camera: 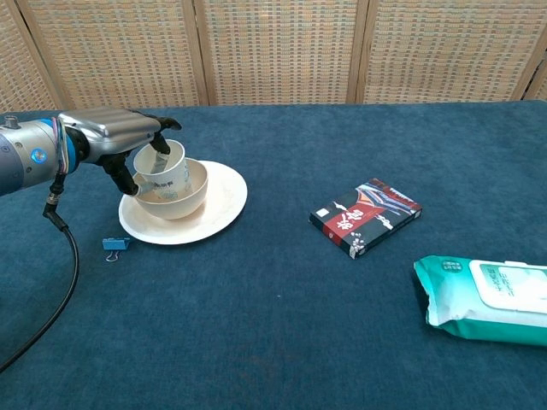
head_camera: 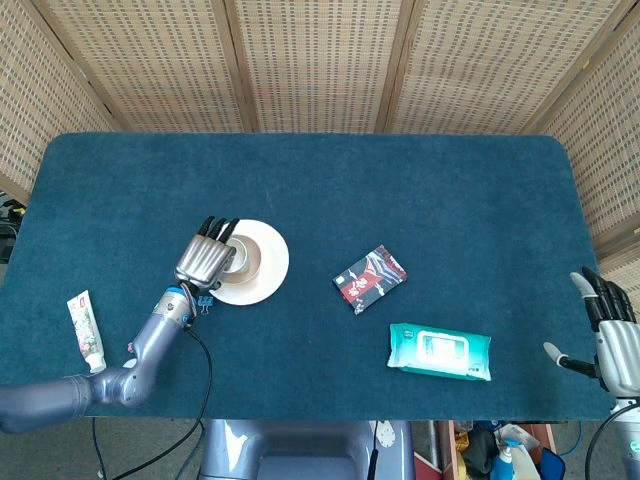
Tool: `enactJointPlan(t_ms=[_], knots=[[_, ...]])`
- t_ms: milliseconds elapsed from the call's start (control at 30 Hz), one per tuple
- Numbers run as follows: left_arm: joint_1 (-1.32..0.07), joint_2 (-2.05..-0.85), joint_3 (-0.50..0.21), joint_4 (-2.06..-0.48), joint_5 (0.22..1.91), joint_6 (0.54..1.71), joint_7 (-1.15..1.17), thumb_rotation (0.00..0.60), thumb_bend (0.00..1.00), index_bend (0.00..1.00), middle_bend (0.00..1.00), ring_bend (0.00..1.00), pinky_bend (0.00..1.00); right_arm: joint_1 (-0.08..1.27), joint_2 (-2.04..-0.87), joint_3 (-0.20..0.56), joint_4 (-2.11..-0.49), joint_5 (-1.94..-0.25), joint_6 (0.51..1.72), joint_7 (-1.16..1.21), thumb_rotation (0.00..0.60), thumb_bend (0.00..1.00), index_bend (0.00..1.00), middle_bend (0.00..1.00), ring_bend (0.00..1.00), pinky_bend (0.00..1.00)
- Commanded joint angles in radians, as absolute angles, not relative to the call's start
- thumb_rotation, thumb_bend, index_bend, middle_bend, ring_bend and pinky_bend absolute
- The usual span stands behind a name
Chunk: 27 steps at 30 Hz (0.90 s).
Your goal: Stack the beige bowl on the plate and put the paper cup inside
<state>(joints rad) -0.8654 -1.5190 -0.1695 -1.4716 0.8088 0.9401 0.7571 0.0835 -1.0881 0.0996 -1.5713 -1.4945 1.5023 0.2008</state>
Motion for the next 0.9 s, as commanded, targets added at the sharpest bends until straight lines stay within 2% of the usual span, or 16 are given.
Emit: enactJointPlan(t_ms=[33, 333, 500, 633, 900], knots=[[-0.871, -1.522, -0.163, -1.468, 0.802, 0.946, 0.764, 0.6, 0.41, 0.6, 0.0, 0.0, 0.0, 0.083, -1.088, 0.099, -1.572, -1.496, 1.503, 0.201, 0.6, 0.15, 0.0, 0.0, 0.0, 0.0], [-0.875, -1.528, -0.155, -1.467, 0.802, 0.964, 0.75, 0.6, 0.22, 0.32, 0.0, 0.0, 0.0, 0.082, -1.088, 0.099, -1.573, -1.498, 1.505, 0.2, 0.6, 0.15, 0.0, 0.0, 0.0, 0.0], [-0.87, -1.522, -0.156, -1.471, 0.811, 0.972, 0.726, 0.6, 0.21, 0.28, 0.0, 0.0, 0.0, 0.083, -1.088, 0.098, -1.572, -1.5, 1.505, 0.201, 0.6, 0.15, 0.0, 0.0, 0.0, 0.0], [-0.851, -1.489, -0.186, -1.518, 0.84, 1.006, 0.657, 0.6, 0.21, 0.27, 0.0, 0.0, 0.0, 0.083, -1.088, 0.099, -1.571, -1.498, 1.505, 0.202, 0.6, 0.15, 0.0, 0.0, 0.0, 0.0], [-0.747, -1.291, -0.215, -1.721, 1.022, 1.168, 0.515, 0.6, 0.19, 0.22, 0.0, 0.0, 0.0, 0.085, -1.095, 0.095, -1.575, -1.511, 1.508, 0.181, 0.6, 0.15, 0.0, 0.0, 0.0, 0.0]])
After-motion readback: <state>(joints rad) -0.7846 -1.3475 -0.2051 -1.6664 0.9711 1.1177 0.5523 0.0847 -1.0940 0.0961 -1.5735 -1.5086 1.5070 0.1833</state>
